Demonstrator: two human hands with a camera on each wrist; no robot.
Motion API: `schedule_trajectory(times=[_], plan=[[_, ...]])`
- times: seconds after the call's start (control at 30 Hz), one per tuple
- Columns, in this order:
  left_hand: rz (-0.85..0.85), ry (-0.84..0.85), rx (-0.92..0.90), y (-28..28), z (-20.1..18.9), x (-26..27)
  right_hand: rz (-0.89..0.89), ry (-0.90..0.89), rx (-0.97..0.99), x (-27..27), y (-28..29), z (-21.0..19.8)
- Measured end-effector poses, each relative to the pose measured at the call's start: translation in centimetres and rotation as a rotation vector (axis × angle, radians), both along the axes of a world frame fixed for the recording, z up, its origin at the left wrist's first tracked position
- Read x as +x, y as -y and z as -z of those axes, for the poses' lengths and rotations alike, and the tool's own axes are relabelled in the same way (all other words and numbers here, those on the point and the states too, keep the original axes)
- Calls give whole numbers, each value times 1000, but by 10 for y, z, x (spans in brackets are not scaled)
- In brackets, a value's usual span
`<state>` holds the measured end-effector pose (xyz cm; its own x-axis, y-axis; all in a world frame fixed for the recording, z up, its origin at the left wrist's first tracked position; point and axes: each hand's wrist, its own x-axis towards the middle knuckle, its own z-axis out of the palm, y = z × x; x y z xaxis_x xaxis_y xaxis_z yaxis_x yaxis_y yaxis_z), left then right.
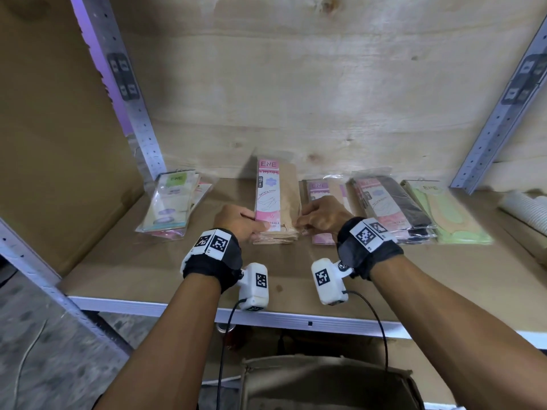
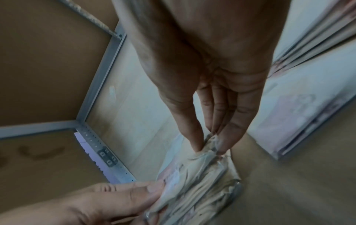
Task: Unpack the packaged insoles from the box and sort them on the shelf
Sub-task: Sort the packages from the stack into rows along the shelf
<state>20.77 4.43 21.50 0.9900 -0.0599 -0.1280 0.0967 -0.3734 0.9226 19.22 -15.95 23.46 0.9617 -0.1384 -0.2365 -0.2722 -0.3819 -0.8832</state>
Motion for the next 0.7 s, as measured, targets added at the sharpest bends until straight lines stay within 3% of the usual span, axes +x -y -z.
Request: schedule_trajectory(times=[0.2,0.4,0.57,0.7], plan=[[-18,5,93,-8,4,10,32,34,-256,10,-14,4],[5,12,175,-7,6,11,-53,18,-200,8,-18,6],[29,0,213,-4,8,13,-47,42,-305,8,-17,8],[32,-17,215,-3,7,11,-78,9,-265,7,-19,6]])
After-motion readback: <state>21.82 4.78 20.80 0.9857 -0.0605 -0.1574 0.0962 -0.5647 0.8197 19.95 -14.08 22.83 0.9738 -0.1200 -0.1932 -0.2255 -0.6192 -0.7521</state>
